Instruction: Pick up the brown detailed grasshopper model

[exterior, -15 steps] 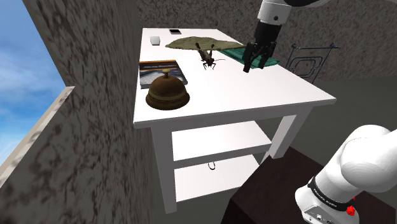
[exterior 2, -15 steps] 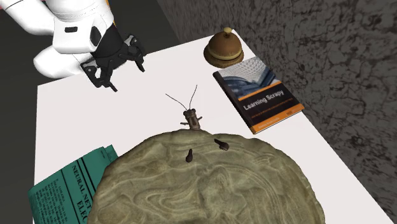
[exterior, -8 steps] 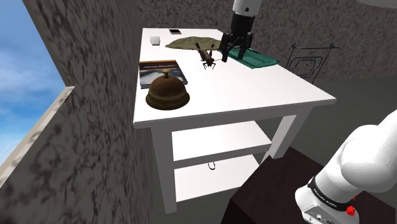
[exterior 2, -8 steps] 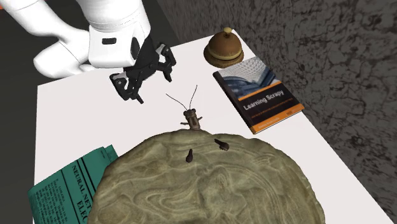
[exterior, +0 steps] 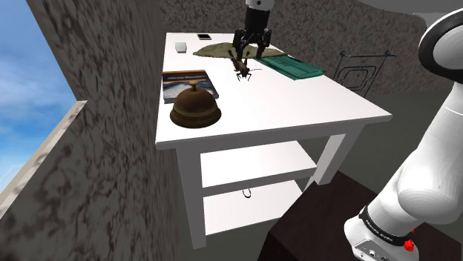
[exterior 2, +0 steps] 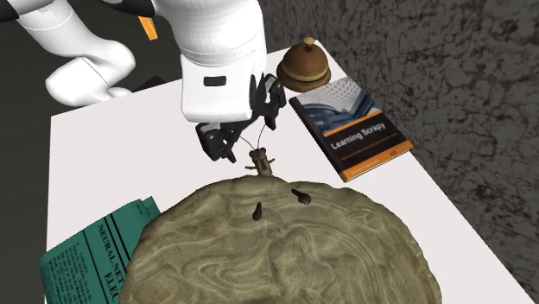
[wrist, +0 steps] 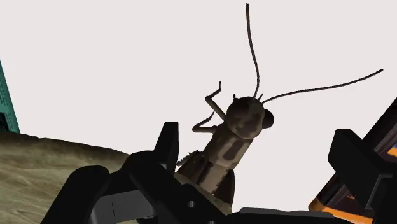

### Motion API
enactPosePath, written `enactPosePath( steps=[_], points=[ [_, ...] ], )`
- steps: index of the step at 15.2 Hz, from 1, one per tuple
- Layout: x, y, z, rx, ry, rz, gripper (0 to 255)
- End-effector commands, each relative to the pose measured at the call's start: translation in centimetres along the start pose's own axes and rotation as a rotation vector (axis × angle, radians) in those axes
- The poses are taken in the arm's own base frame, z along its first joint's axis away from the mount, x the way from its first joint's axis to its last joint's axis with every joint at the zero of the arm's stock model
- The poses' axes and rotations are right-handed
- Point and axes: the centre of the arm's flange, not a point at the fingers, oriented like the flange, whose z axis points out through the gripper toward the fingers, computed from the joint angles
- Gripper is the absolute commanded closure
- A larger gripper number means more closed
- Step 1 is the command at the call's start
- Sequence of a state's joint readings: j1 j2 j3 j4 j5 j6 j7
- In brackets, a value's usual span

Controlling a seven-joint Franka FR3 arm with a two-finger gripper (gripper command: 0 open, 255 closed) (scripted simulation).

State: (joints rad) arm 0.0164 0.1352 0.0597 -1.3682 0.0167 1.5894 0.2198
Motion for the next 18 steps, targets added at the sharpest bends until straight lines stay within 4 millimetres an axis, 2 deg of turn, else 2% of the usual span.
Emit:
enactPosePath(
  steps=[1, 7, 9, 10, 18],
  points=[
    [0.9, -0.3, 0.5, 0.0, 0.002, 0.003, 0],
    [0.6, -0.1, 4.0, 0.0, 0.002, 0.003, 0],
    [0.6, -0.1, 4.0, 0.0, 0.002, 0.003, 0],
    [0.7, -0.2, 4.0, 0.0, 0.002, 0.003, 255],
    [0.7, -0.1, 3.9, 0.0, 0.002, 0.003, 255]
  ],
)
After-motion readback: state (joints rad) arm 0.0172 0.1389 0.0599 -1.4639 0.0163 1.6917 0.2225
